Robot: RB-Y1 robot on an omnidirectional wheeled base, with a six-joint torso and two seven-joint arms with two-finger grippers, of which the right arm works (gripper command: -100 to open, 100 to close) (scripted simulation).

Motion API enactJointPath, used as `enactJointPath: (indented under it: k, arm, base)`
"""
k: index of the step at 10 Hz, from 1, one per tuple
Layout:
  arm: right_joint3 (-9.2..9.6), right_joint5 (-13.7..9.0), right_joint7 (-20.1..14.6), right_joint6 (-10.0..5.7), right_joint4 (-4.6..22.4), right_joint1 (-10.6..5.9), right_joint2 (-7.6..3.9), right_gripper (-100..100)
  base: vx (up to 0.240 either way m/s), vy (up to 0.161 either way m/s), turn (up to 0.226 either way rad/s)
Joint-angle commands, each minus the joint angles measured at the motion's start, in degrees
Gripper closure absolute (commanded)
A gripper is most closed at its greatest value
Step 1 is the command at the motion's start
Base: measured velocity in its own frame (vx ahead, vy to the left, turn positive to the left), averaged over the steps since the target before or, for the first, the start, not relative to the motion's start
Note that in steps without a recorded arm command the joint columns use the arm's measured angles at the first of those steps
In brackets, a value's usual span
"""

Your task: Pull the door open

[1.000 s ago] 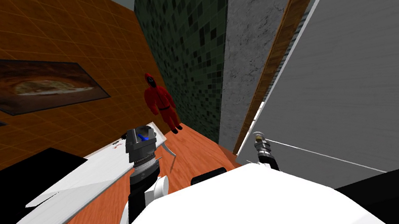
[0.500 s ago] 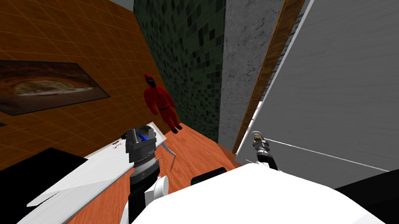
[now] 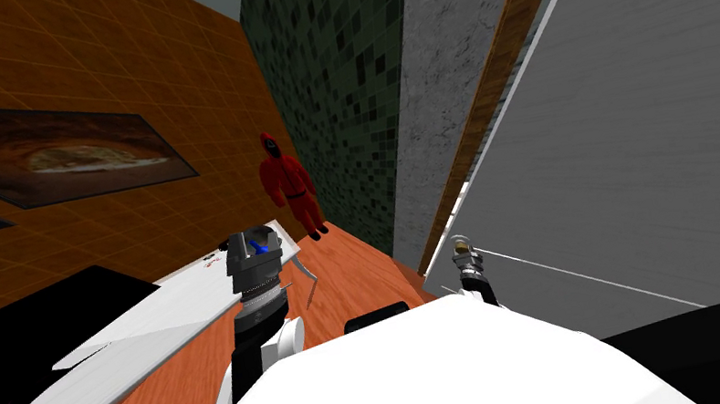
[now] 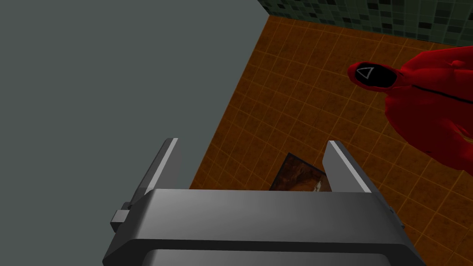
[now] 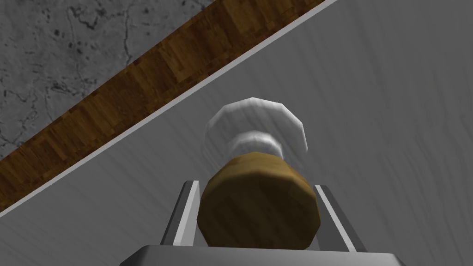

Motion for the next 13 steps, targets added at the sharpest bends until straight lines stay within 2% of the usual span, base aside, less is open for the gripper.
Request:
enactJointPath:
  k: [1, 2, 3, 6, 7, 8, 12, 13]
  arm:
    - [0.12, 0.0, -2.9, 0.52, -0.5, 0.03, 0.32, 100]
    - [0.12, 0.0, -3.2, 0.52, -0.5, 0.03, 0.32, 100]
    - [0.27, 0.0, -5.5, 0.69, -0.7, -0.19, 0.45, 100]
    - [0.54, 0.0, -9.8, 1.01, -1.0, -0.59, 0.69, 100]
    - [0.54, 0.0, -10.2, 1.01, -1.0, -0.59, 0.69, 100]
    - [0.67, 0.1, -12.6, 1.17, -1.2, -0.79, 0.8, 100]
    - [0.94, 0.1, -17.2, 1.48, -1.6, -1.19, 1.04, 100]
    - [1.06, 0.1, -19.4, 1.63, -1.7, -1.37, 1.15, 100]
  base:
    - [-0.039, -0.005, -0.009]
    - [-0.027, -0.001, -0.001]
    - [-0.025, 0.003, -0.011]
    - [-0.032, -0.002, -0.008]
    - [-0.025, -0.001, -0.003]
    - [-0.028, -0.003, -0.011]
    - [-0.029, -0.002, -0.006]
    - [-0.024, -0.003, -0.01]
